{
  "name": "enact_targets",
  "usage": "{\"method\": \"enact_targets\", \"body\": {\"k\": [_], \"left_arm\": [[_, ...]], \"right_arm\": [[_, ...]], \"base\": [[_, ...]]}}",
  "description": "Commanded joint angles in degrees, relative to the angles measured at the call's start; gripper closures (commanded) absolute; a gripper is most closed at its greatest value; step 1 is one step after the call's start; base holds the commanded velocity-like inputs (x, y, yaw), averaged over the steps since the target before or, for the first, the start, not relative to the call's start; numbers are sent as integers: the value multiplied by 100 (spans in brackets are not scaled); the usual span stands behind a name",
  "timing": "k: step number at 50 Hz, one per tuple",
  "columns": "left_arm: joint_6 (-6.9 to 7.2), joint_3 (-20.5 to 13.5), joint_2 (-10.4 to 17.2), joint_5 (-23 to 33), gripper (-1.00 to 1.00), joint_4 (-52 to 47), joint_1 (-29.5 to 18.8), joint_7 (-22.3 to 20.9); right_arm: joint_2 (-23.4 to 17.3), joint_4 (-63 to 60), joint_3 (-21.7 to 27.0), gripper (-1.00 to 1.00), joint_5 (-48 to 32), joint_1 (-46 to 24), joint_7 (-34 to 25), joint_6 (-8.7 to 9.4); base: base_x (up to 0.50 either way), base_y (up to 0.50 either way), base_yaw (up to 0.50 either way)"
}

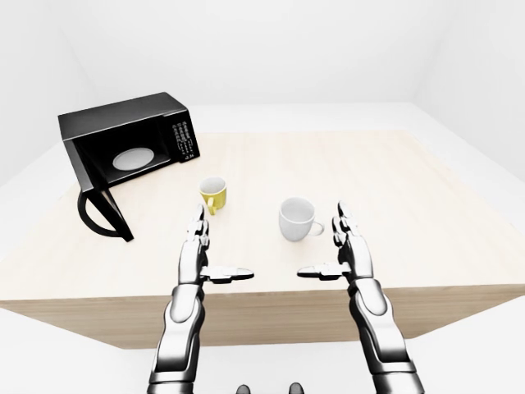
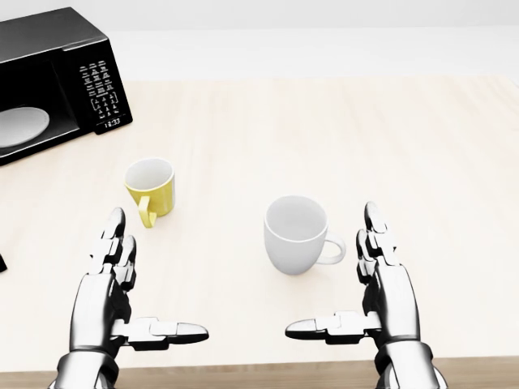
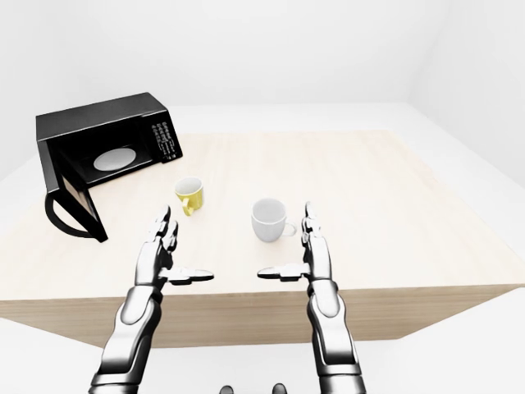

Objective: Close the microwave.

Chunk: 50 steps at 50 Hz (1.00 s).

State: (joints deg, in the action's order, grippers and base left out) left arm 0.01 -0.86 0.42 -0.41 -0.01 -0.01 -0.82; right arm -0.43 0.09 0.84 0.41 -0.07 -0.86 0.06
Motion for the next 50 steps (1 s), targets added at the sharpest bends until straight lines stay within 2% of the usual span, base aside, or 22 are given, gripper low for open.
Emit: {"method": "enact_targets", "body": {"k": [1, 14, 15, 17, 22, 23, 24, 31, 32, 36, 38, 39, 41, 44, 47, 50], "left_arm": [[10, -137, 66, -62, -100, -7, -6, -122], [-8, -126, 65, -54, -100, 9, -5, -130], [-54, -131, 65, -52, -100, 52, -1, -130], [-14, -129, 65, -51, -100, 10, -1, -125], [-12, -129, 65, -50, -100, 8, 0, -125], [-40, -118, 61, -38, -100, 69, -21, -124], [-41, -119, 62, -37, -100, 81, -28, -124], [74, -87, 51, -23, -100, -180, 84, -130], [136, -49, 38, 0, -100, -366, 177, -133], [253, -24, 24, 56, -100, -1169, 601, -135], [301, -47, 18, 8, -100, -1441, 763, -190], [373, -54, 3, 11, -100, -1808, 958, -176], [402, -27, -18, 15, -100, -2050, 1108, -206], [421, 38, -31, -15, -100, -2573, 1448, -312], [356, 28, -45, -18, -100, -3000, 1736, -351], [383, -16, -60, -76, -100, -3413, 2009, -436]], "right_arm": [[-68, 17, 137, -100, 63, -19, -128, 24], [-64, 76, 124, -100, 35, -46, -108, 11], [-64, 64, 122, -100, 34, -39, -108, 17], [-63, 79, 123, -100, 33, -40, -106, 7], [-63, 80, 123, -100, 33, -40, -105, 7], [-65, 370, 128, -100, -12, -163, -62, -86], [-66, 391, 128, -100, -13, -171, -58, -94], [-51, 242, 65, -100, -83, -88, -35, -25], [-53, 162, 48, -100, -220, -56, 77, -30], [-48, -567, 70, -100, -134, 213, 6, 236], [-54, -941, 54, -100, -211, 381, 6, 236], [-34, -1443, 49, -100, -253, 599, 35, 275], [-29, -1694, 36, -100, -329, 724, 30, 304], [5, -2265, 21, -100, -325, 986, -37, 483], [28, -2575, 30, -100, -317, 1134, -71, 494], [44, -2860, 34, -100, -314, 1255, -99, 494]], "base": [[0, 0, 0], [0, 0, 0], [0, 0, 0], [0, 0, 0], [0, 0, 0], [0, 0, 0], [0, 0, 0], [0, 0, 0], [0, 0, 0], [0, 0, 0], [0, 0, 0], [0, 0, 0], [0, 0, 0], [0, 0, 0], [0, 0, 0], [0, 0, 0]]}}
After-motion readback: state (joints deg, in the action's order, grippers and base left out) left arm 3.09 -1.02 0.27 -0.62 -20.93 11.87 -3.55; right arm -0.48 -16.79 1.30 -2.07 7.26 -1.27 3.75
